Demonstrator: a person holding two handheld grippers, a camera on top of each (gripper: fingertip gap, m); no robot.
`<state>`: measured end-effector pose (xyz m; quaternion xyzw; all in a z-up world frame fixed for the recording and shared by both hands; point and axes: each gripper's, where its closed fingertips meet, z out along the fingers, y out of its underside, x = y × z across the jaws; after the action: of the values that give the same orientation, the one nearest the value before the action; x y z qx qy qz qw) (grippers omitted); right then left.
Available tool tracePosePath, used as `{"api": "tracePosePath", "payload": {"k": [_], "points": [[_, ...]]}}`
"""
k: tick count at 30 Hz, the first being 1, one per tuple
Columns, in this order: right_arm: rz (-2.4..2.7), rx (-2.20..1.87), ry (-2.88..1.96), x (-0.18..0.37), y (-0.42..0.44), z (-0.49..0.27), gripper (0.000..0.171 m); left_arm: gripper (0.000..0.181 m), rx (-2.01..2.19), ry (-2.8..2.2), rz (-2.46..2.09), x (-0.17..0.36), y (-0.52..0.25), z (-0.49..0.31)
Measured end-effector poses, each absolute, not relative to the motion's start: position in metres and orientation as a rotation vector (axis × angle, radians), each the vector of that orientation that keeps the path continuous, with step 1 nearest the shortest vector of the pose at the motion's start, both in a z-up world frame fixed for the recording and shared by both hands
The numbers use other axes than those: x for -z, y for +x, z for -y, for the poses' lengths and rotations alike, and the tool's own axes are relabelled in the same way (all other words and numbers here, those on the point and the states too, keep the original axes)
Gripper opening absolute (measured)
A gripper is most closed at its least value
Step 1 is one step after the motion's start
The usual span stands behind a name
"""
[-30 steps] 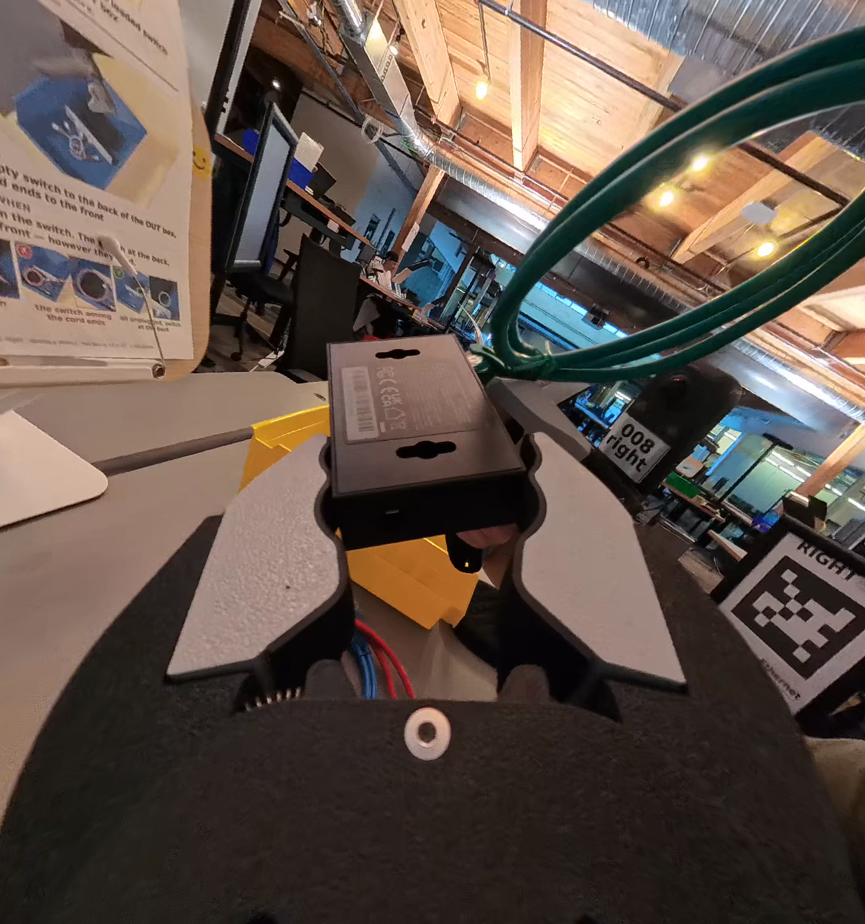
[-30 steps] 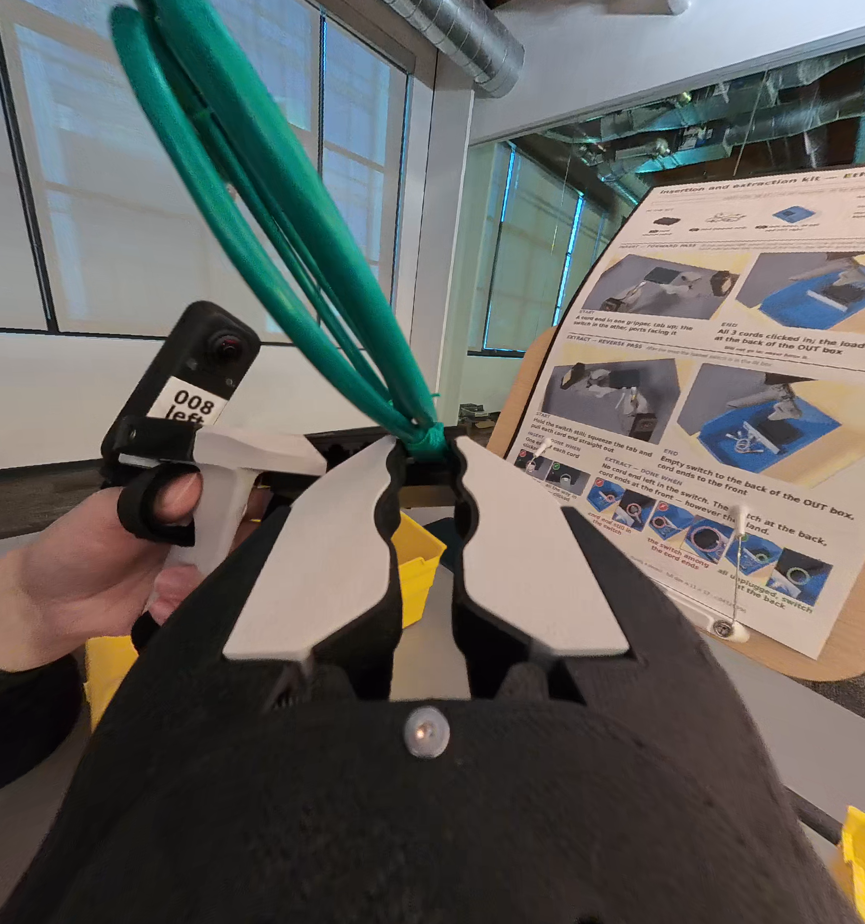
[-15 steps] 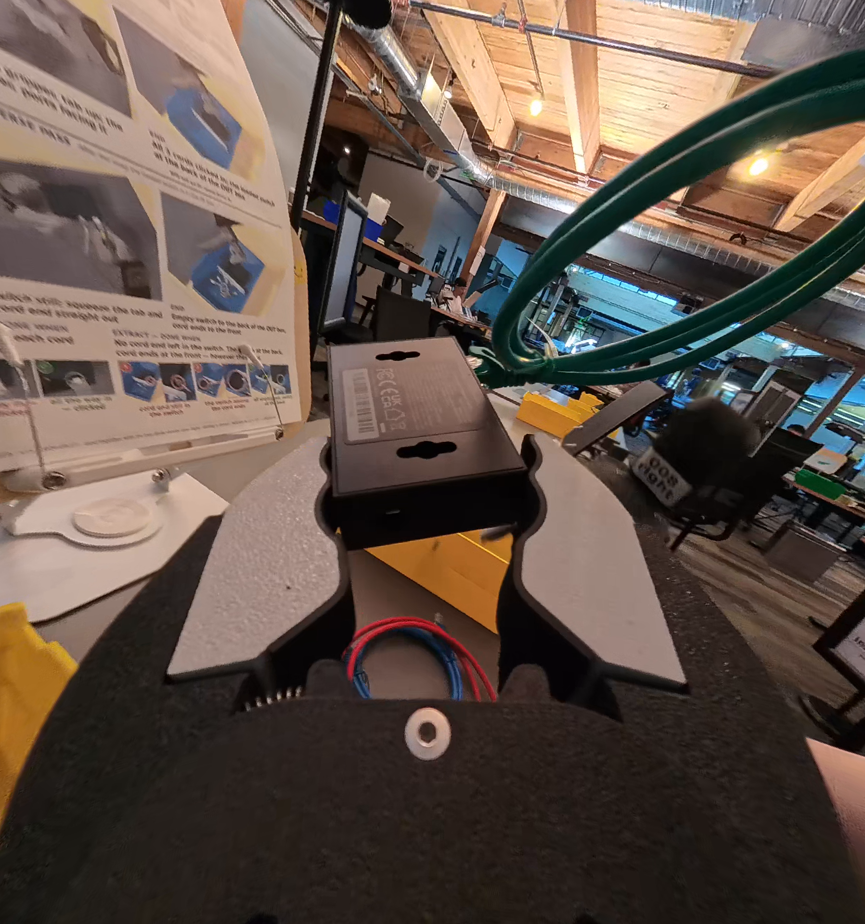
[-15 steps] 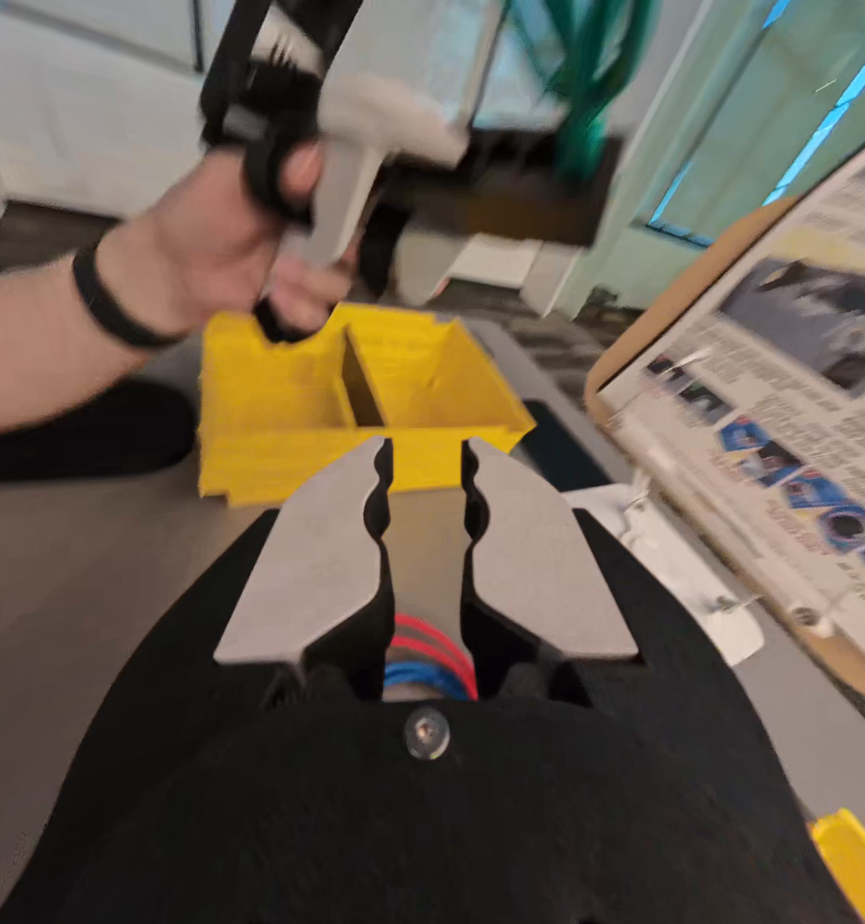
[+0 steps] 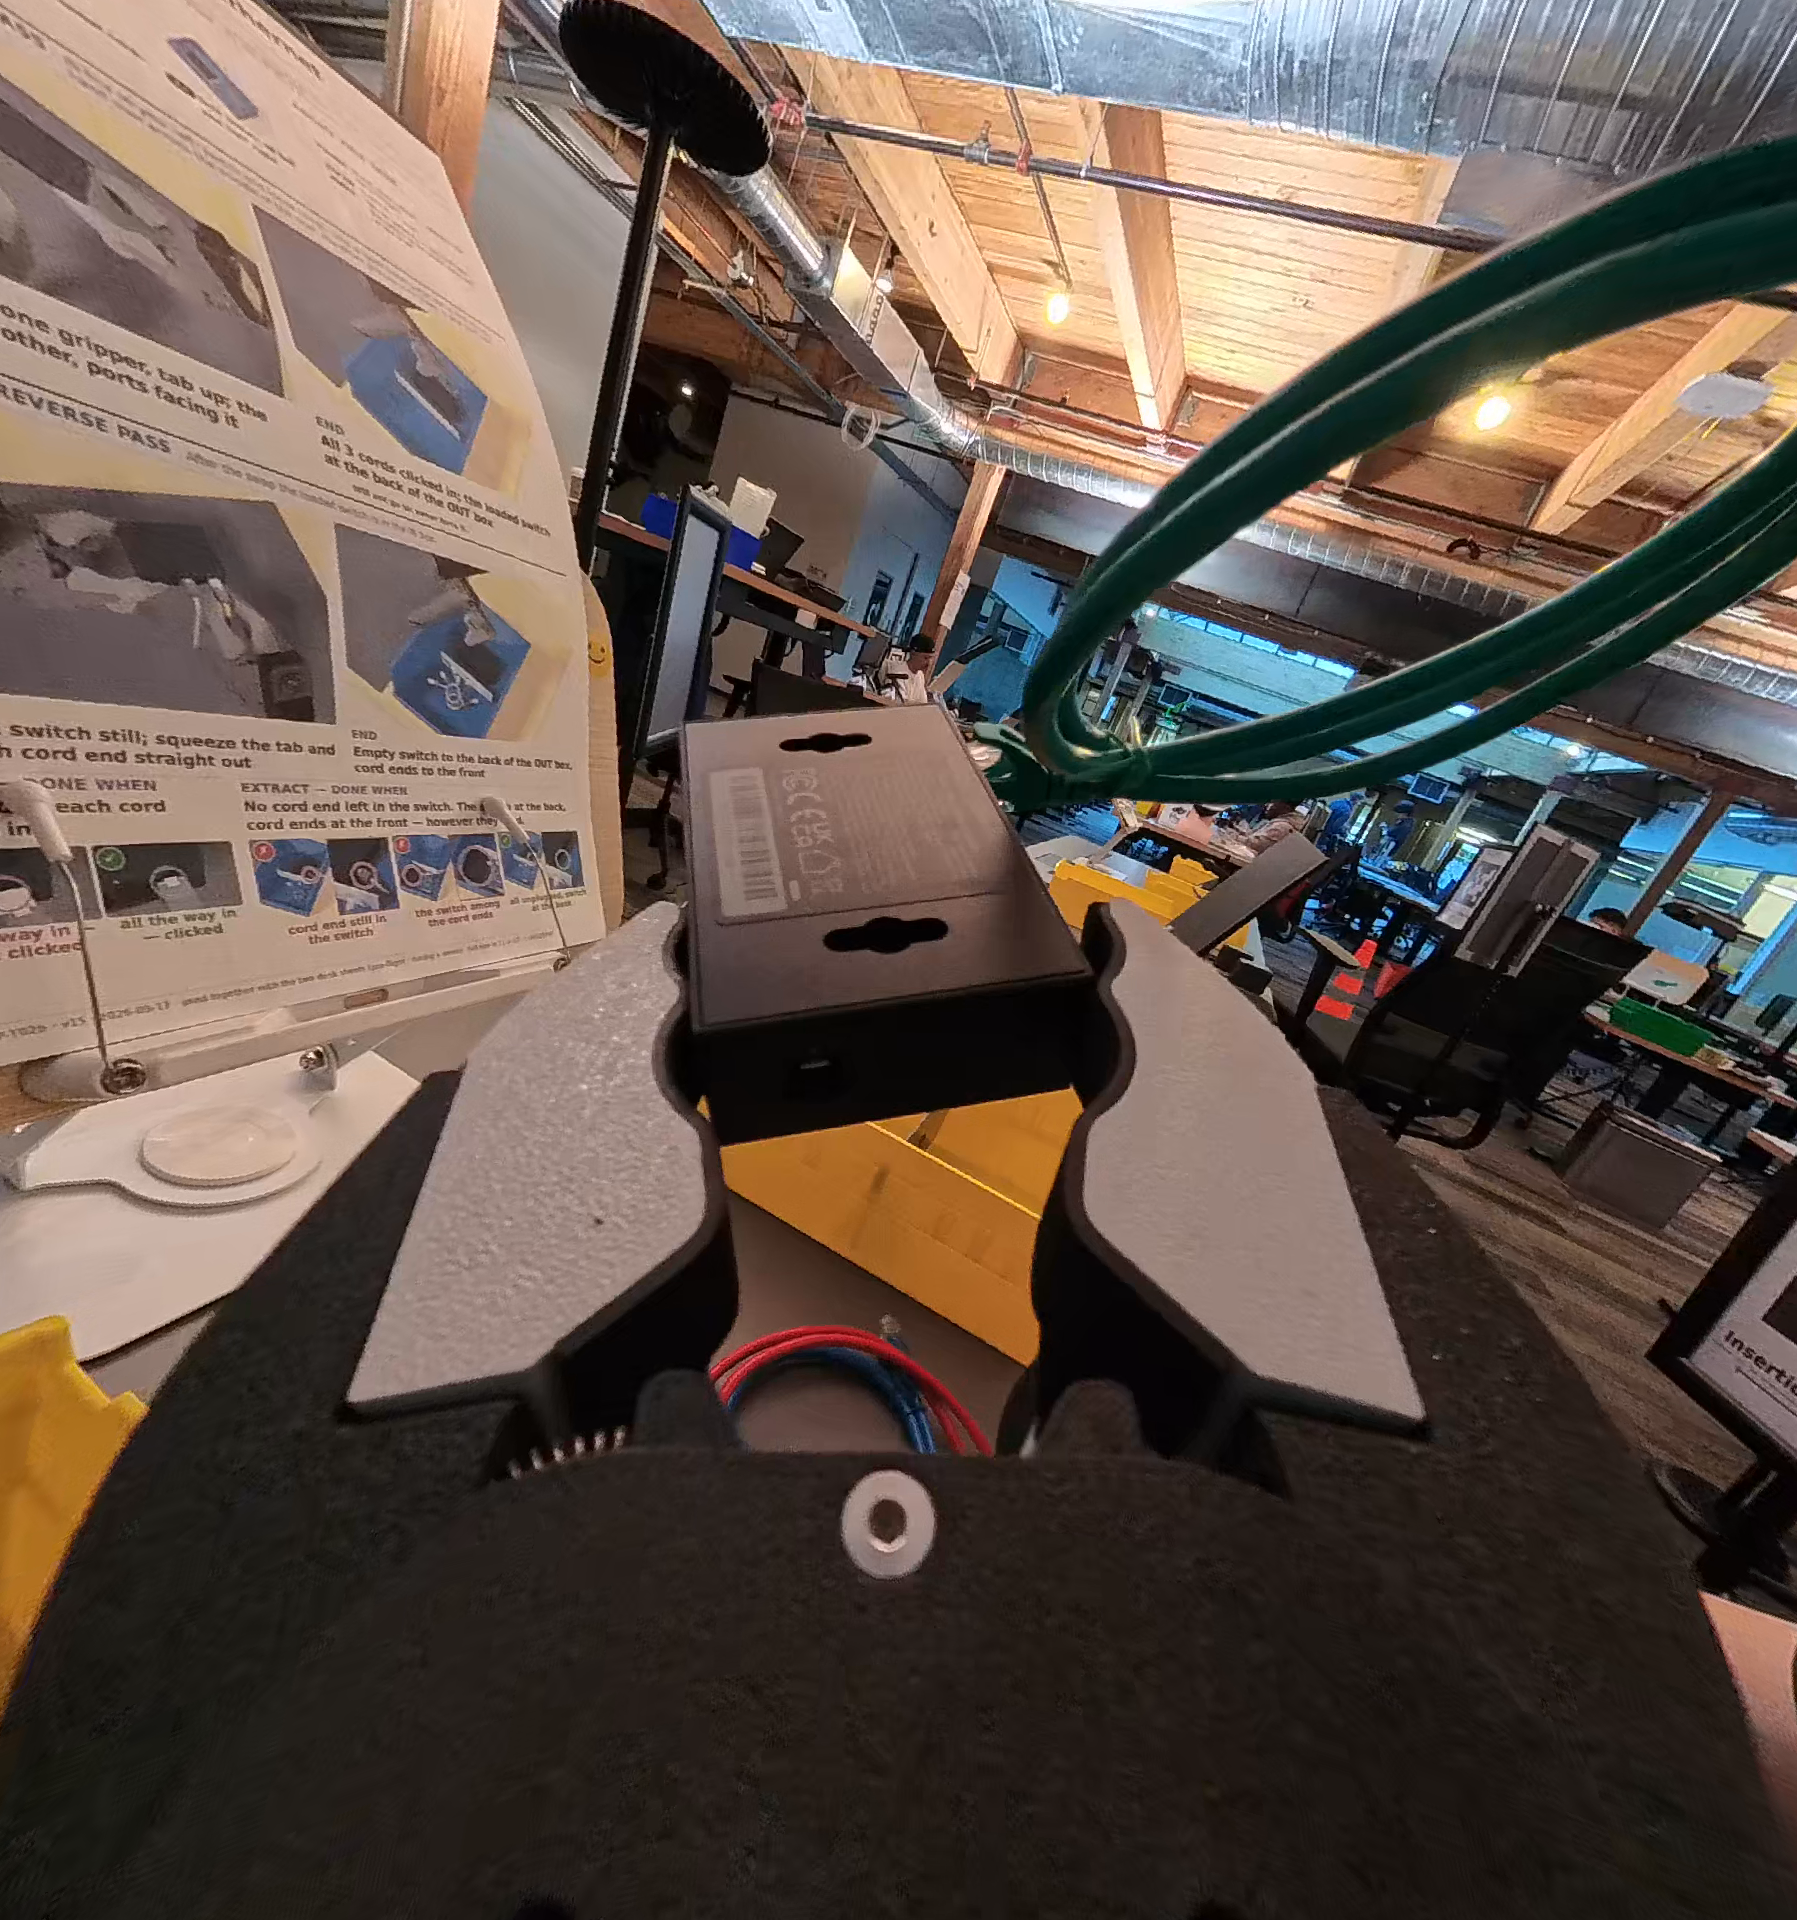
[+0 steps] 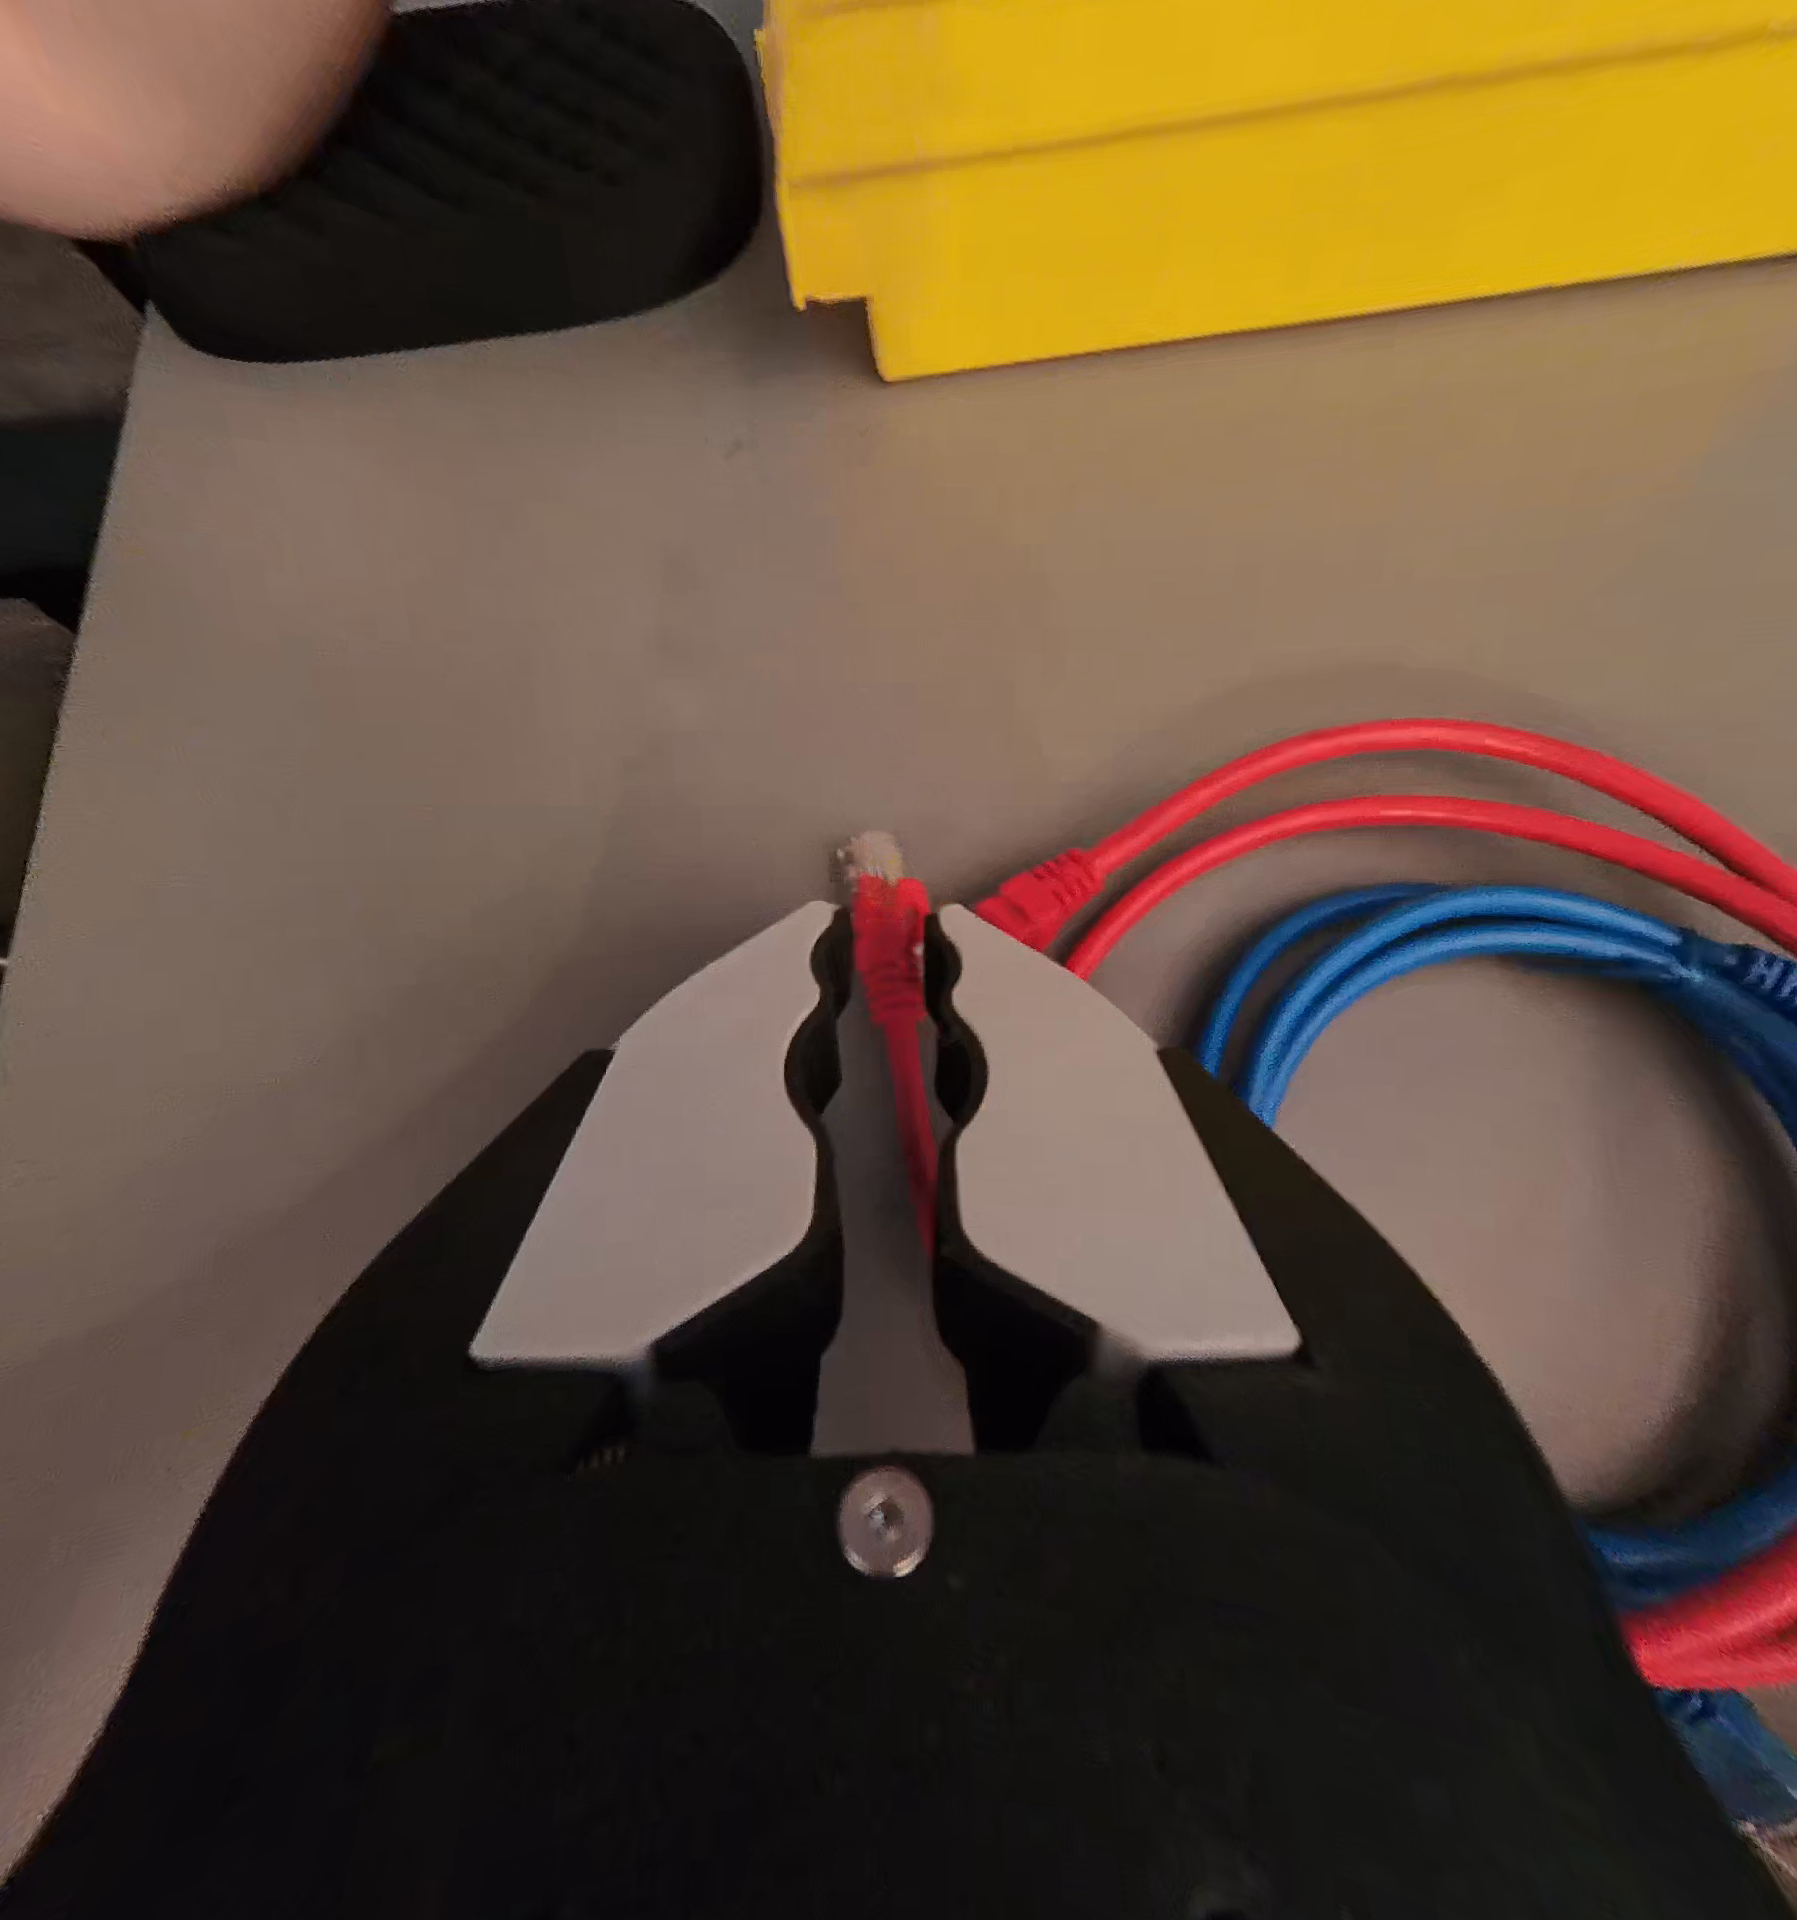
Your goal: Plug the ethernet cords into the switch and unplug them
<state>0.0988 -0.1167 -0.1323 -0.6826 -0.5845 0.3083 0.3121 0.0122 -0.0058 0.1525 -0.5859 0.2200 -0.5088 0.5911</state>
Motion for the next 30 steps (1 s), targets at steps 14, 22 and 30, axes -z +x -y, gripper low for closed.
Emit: {"api": "tracePosePath", "payload": {"k": [14,22,30], "points": [[1.682,-0.899,-1.812,0.144,0.092,0.118,0.019,0.07,1.167,-1.383,-0.554,-0.145,0.025,0.007],[1.87,-0.752,-1.81,0.156,0.097,0.124,0.019,0.07,1.143,-1.395,-0.575,-0.141,0.03,0.007],[1.84,-0.813,-1.776,0.155,0.102,0.127,0.023,0.07,1.131,-1.395,-0.594,-0.14,0.034,0.009]]}}
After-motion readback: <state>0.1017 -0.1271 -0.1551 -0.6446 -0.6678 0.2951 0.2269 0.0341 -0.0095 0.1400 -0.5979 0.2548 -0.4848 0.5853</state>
